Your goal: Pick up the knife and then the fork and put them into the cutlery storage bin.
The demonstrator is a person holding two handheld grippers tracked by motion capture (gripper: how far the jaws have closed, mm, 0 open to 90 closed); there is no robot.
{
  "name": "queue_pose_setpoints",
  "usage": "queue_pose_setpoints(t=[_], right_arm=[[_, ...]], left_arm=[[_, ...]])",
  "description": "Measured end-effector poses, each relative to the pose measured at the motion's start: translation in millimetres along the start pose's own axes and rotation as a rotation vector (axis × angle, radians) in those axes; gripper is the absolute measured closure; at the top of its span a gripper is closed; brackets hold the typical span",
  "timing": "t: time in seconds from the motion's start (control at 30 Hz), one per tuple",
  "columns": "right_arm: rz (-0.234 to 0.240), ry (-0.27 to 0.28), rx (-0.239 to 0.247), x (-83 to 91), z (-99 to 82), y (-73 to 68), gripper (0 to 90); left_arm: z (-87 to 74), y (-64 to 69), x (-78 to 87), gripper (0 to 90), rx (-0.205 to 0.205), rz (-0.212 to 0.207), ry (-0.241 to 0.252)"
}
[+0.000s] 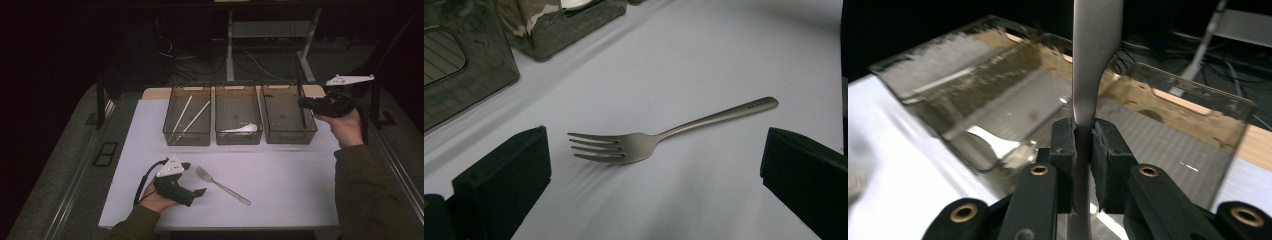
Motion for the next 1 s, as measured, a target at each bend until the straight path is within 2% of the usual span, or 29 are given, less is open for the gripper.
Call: queue_pose_setpoints(t=[0.17, 0.43, 1.0], right_arm=[[-0.040, -0.038, -0.011, -13.9, -1.2, 11.4, 80.0], [-0.101, -0.161, -0.009, -42.1, -16.6, 25.9, 79.9], [-0.149, -0.347, -0.015, -82.3, -37.0, 35.6, 79.7]], left_arm=[[0.0, -0.5, 0.7, 0.0, -0.001, 0.000, 0.001], [-0.1, -0.4, 1.0, 0.0, 0.000, -0.002, 0.002], [-0.4, -0.9, 1.0, 0.0, 0.002, -0.007, 0.002]])
Point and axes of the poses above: each handheld gripper's, and its own axes: x roughly backward along the jaws, z roughly out of its top, y roughly to its right, the point moved 1 cm from there along -x, roughly forward along the jaws, and after that the axes turned 3 degrees about -z, right-handed, at the moved point
